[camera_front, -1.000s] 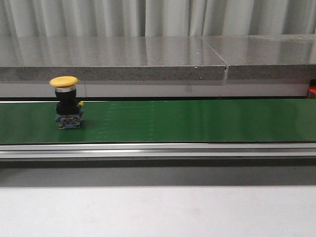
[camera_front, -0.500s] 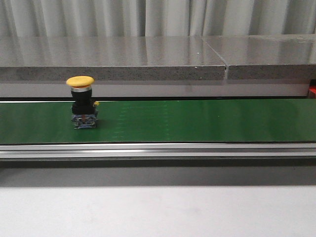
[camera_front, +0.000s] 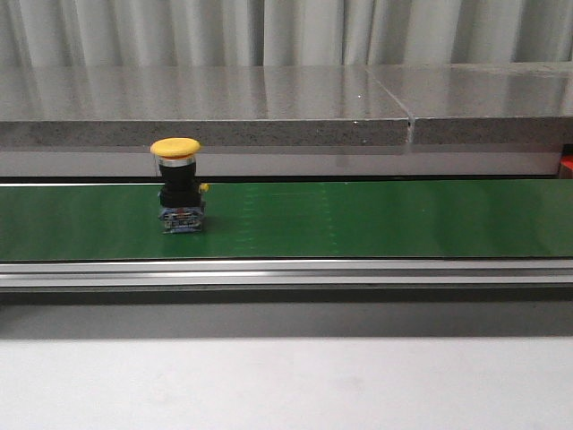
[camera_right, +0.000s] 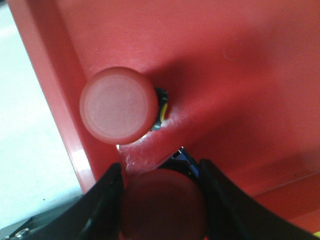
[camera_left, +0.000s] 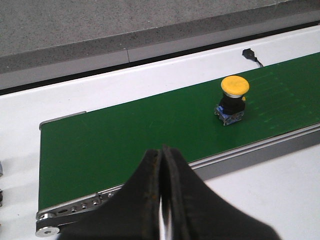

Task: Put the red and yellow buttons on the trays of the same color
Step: 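Carry the red button into the red tray and open the right gripper, then move the right gripper to the yellow button on the belt, grasp it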

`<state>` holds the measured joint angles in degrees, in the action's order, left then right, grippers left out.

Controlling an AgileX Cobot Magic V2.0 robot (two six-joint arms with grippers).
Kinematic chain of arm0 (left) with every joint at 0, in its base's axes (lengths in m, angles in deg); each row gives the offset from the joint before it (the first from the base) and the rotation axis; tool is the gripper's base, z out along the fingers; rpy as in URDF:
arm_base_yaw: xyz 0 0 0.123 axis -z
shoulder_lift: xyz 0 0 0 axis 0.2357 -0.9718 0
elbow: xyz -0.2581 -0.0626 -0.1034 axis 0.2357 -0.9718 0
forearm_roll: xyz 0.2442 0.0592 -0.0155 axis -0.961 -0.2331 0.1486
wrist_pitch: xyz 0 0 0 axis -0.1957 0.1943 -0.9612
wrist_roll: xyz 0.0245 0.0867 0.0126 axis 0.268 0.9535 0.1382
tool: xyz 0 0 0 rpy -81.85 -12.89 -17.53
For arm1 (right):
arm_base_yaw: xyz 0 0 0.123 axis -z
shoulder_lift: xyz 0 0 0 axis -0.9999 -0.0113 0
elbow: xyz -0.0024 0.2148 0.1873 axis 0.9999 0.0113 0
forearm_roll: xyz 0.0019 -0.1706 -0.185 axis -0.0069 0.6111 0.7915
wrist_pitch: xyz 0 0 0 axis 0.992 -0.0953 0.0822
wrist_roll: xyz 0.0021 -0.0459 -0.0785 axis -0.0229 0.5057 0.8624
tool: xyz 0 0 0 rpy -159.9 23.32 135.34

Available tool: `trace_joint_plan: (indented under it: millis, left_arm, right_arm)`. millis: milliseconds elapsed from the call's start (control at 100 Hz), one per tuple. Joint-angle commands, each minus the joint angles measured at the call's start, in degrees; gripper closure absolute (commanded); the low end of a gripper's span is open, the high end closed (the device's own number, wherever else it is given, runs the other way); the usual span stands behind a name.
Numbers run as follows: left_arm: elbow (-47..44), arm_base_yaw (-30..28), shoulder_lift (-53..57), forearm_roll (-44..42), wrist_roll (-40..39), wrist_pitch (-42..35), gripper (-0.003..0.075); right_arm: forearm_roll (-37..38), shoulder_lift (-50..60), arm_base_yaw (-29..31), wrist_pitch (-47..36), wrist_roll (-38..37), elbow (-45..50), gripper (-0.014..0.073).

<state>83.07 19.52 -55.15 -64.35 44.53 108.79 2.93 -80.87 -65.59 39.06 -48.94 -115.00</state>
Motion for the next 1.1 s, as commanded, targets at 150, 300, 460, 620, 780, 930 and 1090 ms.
trace_joint_plan:
  millis: [150,300,460,620,780,930,1090]
  left_arm:
    - [1.6,0.3,-0.3,0.9,-0.1,-3.9,0.0741]
    - [1.6,0.3,-0.3,0.9,-0.1,-3.9,0.0741]
    - [1.6,0.3,-0.3,0.9,-0.1,-3.9,0.0741]
    - [1.6,0.3,-0.3,0.9,-0.1,-3.9,0.0741]
    - [1.6,0.3,-0.3,0.9,-0.1,-3.9,0.0741]
    - [1.6,0.3,-0.3,0.9,-0.1,-3.9,0.0741]
    - [1.6,0.3,-0.3,0.9,-0.1,-3.9,0.0741]
  right_arm:
    - [0.2,2.9,0.5,-1.8,-0.1,-1.9,0.0099]
    - [0.2,2.9,0.5,-2.4,-0.1,-1.9,0.0050]
    - [0.2,4.5,0.5,-3.6,-0.1,-1.9,0.0050]
    - [0.8,8.3,0.4,-3.0,-0.1,-1.7,0.0050]
    - [0.8,15.2,-0.5,-5.4,-0.1,2.7,0.0050]
    - [0.7,22.7,-1.2,-7.6,0.3,9.5,0.0050]
    - [0.7,30.3,-3.6,-6.8,1.0,15.1,0.0050]
